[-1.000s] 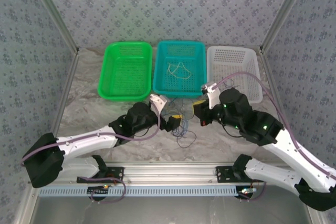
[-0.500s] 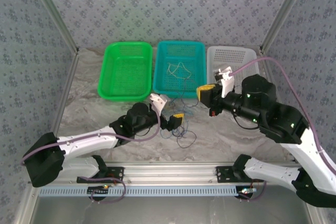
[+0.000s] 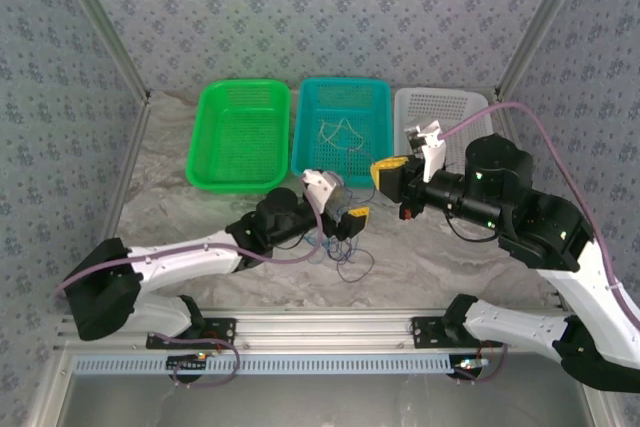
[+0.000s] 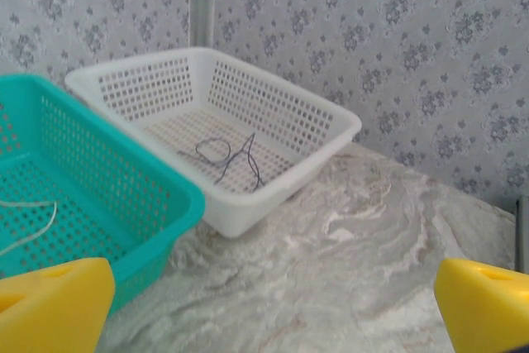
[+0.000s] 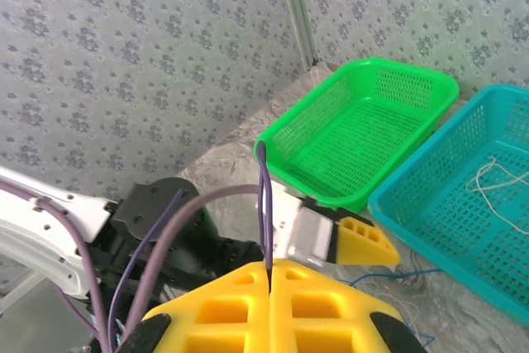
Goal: Untangle the cables
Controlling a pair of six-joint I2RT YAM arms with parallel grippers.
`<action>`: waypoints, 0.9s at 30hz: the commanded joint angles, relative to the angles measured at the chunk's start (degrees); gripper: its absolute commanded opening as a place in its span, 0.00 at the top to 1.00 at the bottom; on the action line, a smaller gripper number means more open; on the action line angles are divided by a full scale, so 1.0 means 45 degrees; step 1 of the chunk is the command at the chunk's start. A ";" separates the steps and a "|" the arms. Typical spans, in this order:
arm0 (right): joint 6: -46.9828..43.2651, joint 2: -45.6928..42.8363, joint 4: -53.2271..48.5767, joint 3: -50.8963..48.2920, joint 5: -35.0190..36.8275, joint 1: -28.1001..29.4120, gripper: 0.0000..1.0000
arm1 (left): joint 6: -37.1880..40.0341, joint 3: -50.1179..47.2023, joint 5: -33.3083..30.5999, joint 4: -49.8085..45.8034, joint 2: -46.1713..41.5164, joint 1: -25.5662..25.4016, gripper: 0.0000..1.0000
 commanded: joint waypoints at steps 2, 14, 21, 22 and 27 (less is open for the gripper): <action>0.0165 -0.0074 0.0159 0.0497 -0.0728 -0.0075 1.00 | 0.0840 0.1371 -0.0775 0.0673 0.1374 -0.0252 0.01; -0.0636 -0.0256 -0.1101 0.3069 0.0821 -0.0137 1.00 | 0.0104 0.1888 -0.0467 -0.0086 0.4004 -0.0252 0.01; -0.1052 -0.0246 -0.0997 0.4328 0.1121 -0.0157 1.00 | -0.0142 0.1856 -0.0724 -0.0745 0.4796 -0.0252 0.01; -0.1080 -0.0279 -0.0938 0.4477 0.1166 -0.0148 1.00 | -0.0188 0.1827 -0.0702 -0.0873 0.4880 -0.0252 0.01; -0.1353 -0.0541 -0.0823 0.4950 0.1667 -0.0129 1.00 | -0.0465 0.1288 -0.0704 -0.0873 0.4948 -0.0251 0.03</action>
